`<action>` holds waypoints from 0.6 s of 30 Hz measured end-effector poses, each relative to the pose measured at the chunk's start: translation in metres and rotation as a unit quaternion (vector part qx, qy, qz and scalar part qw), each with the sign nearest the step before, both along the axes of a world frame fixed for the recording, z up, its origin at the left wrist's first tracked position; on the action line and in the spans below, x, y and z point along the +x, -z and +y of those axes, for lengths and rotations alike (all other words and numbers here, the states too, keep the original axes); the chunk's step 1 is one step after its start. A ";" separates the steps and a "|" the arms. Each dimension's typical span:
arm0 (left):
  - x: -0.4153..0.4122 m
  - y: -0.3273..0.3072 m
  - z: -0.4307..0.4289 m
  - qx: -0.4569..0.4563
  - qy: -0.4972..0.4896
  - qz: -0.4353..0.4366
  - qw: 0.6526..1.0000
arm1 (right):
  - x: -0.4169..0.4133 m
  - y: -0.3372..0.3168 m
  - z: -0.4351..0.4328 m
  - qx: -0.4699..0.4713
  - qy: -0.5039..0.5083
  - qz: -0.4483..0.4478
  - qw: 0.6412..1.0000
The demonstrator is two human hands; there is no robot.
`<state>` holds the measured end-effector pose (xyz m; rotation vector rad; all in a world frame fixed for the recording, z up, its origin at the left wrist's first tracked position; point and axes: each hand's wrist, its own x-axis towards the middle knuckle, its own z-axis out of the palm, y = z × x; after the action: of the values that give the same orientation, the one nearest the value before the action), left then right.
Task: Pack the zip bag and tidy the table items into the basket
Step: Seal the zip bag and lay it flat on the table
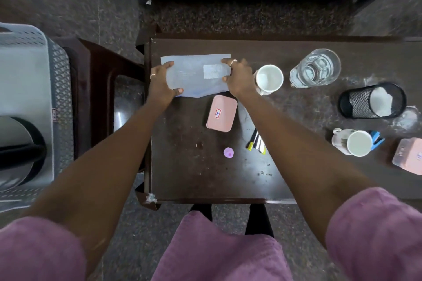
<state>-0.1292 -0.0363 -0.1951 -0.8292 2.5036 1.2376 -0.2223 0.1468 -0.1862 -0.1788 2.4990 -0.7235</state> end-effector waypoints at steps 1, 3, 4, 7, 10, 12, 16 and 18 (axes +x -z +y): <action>-0.002 0.004 0.003 -0.021 0.006 -0.010 1.000 | 0.002 0.005 -0.001 0.015 -0.007 0.006 1.000; -0.005 0.008 0.012 -0.095 0.029 -0.050 0.994 | 0.007 0.012 -0.001 0.039 -0.036 0.018 0.998; -0.006 0.010 0.017 -0.137 0.042 -0.071 0.987 | 0.009 0.015 -0.001 0.056 -0.055 0.029 0.996; -0.008 0.011 0.033 -0.219 0.094 -0.035 0.971 | 0.015 0.019 -0.002 0.095 -0.109 0.085 0.986; -0.013 0.015 0.043 -0.240 0.157 0.014 0.958 | 0.016 0.022 -0.003 0.075 -0.194 0.121 0.971; -0.016 0.023 0.047 -0.250 0.186 -0.016 0.950 | 0.013 0.027 0.000 0.083 -0.232 0.091 0.965; -0.011 0.035 0.045 -0.240 0.207 -0.095 0.944 | 0.006 0.032 0.003 0.105 -0.254 0.024 0.961; -0.012 0.031 0.048 -0.253 0.198 -0.096 0.942 | 0.005 0.029 0.005 0.077 -0.239 0.023 0.968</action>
<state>-0.1416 0.0114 -0.2258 -0.4660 2.6708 0.3692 -0.2176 0.1515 -0.2147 -0.7181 2.3996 -0.3267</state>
